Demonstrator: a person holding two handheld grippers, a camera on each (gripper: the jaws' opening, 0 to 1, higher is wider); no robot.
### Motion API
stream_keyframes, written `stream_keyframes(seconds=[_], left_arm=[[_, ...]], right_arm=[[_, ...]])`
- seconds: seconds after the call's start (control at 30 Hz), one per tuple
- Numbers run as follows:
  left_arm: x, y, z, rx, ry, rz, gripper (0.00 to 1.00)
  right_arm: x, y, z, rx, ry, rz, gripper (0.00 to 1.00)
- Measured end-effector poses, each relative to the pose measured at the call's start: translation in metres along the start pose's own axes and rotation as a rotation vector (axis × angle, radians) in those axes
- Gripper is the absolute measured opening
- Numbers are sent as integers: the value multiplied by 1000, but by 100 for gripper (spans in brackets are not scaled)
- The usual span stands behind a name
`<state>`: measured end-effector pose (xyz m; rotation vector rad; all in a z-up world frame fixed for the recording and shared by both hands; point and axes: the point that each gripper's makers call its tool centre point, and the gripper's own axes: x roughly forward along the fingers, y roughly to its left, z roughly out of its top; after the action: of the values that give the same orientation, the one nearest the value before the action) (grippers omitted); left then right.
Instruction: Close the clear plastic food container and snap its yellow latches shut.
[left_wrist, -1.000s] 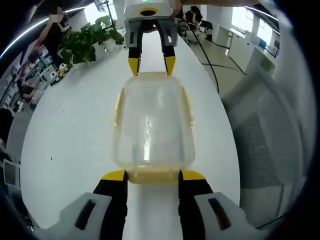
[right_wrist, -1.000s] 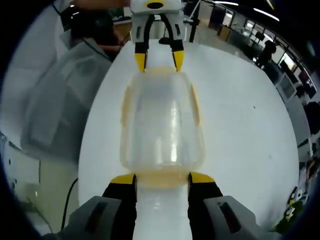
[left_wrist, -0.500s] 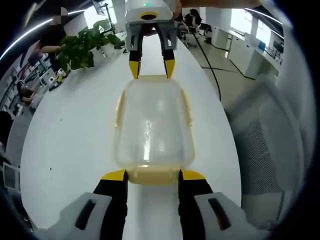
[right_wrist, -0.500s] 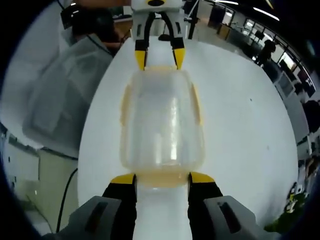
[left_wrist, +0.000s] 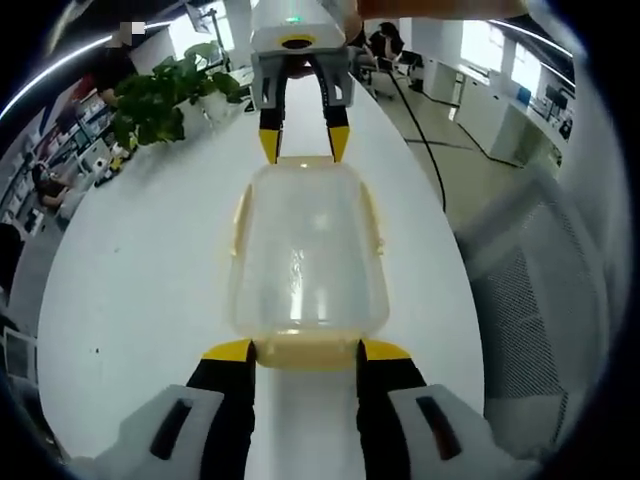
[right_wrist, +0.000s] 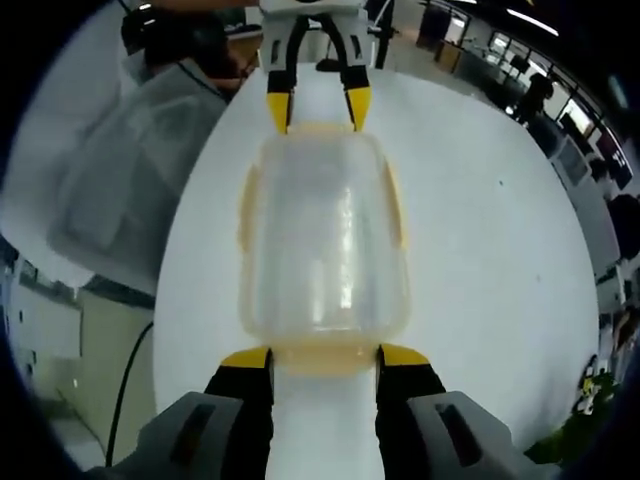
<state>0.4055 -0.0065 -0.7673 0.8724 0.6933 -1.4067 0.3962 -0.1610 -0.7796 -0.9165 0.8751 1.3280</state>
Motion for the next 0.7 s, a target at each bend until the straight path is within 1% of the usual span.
stream_keyframes(seconds=[0.7], left_arm=[[10, 1, -3, -20, 10, -12, 38]], right_arm=[[10, -4, -8, 3, 9, 30, 38]])
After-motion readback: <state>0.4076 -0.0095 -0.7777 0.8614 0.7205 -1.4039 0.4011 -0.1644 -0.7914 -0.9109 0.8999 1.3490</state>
